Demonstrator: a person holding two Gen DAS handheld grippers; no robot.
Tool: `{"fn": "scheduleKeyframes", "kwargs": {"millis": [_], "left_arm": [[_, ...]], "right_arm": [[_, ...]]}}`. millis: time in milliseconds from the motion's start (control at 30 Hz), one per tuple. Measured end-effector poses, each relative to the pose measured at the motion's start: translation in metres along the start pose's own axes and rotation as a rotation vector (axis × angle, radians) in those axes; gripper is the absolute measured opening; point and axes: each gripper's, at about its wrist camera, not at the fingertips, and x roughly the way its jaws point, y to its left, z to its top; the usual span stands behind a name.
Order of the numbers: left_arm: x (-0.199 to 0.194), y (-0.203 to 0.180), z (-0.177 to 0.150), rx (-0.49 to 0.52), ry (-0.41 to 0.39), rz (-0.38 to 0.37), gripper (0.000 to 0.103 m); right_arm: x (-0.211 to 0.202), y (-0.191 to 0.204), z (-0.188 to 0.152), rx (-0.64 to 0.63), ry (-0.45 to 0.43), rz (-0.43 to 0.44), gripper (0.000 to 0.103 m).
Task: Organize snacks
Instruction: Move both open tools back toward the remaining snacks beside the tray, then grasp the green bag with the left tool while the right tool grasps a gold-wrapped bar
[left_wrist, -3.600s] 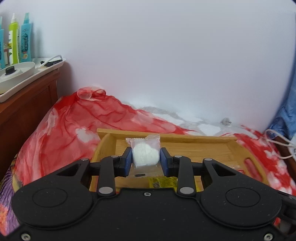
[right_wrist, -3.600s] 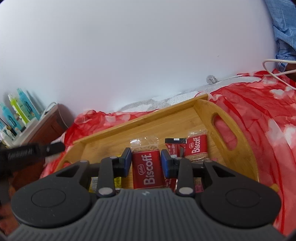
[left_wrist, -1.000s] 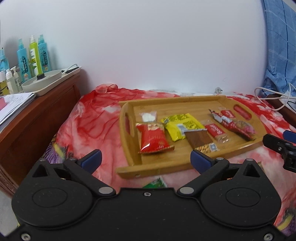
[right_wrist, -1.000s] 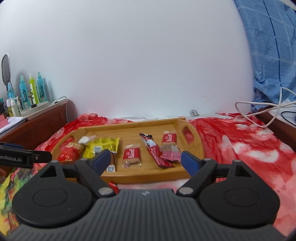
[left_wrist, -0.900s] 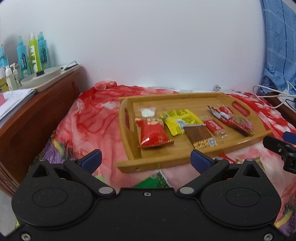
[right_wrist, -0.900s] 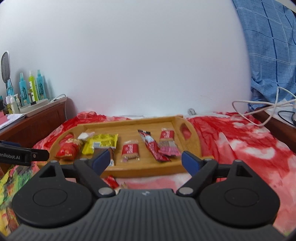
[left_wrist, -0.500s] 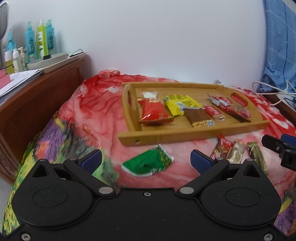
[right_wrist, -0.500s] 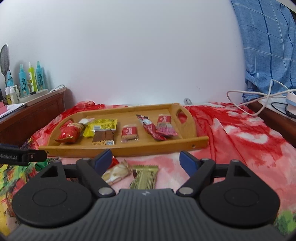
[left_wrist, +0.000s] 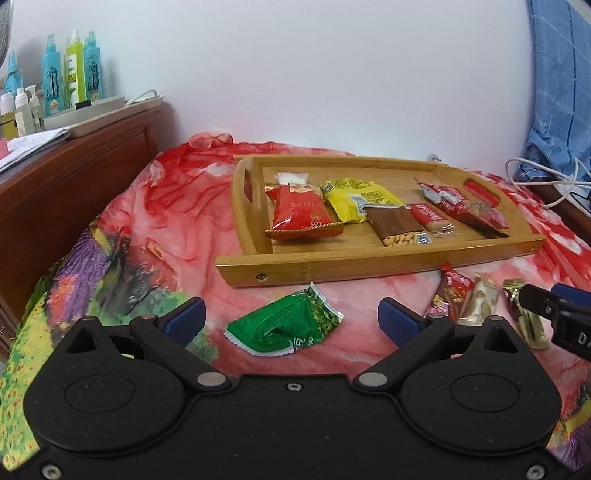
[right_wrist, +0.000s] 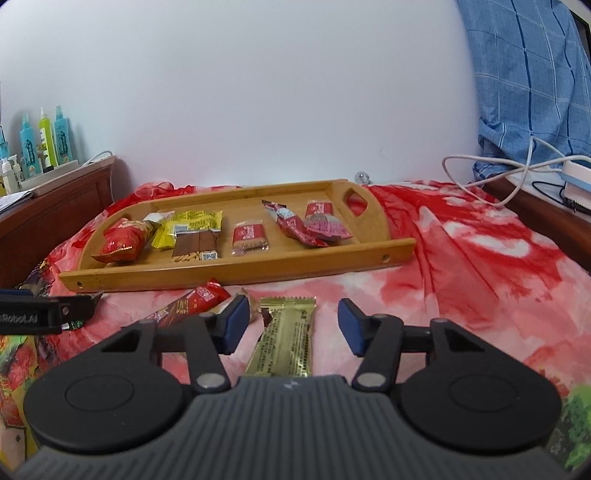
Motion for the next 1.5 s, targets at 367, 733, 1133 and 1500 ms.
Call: {"fn": "scheduleKeyframes", "kwargs": {"millis": [367,733,1133,1500], "left_arm": [[0.018,-0.002,-0.001,0.004,0.037,-0.008,0.071],[0.009,-0.012,-0.004,0.081,0.004,-0.012,0.046],[0.0,-0.026,-0.005,0.154,-0.013,0.004,0.044],[0.008,-0.009,-0.009,0.056,0.054,0.008,0.052]], "right_arm": [[0.015,0.007,-0.005,0.016,0.063,0.0,0.055],[0.016,0.011,-0.006,-0.003,0.065,-0.031,0.039],[0.012,0.009,-0.002,0.022,0.039,-0.033,0.038],[0.014,0.009,-0.001,0.037,0.044,-0.037,0.038]]}}
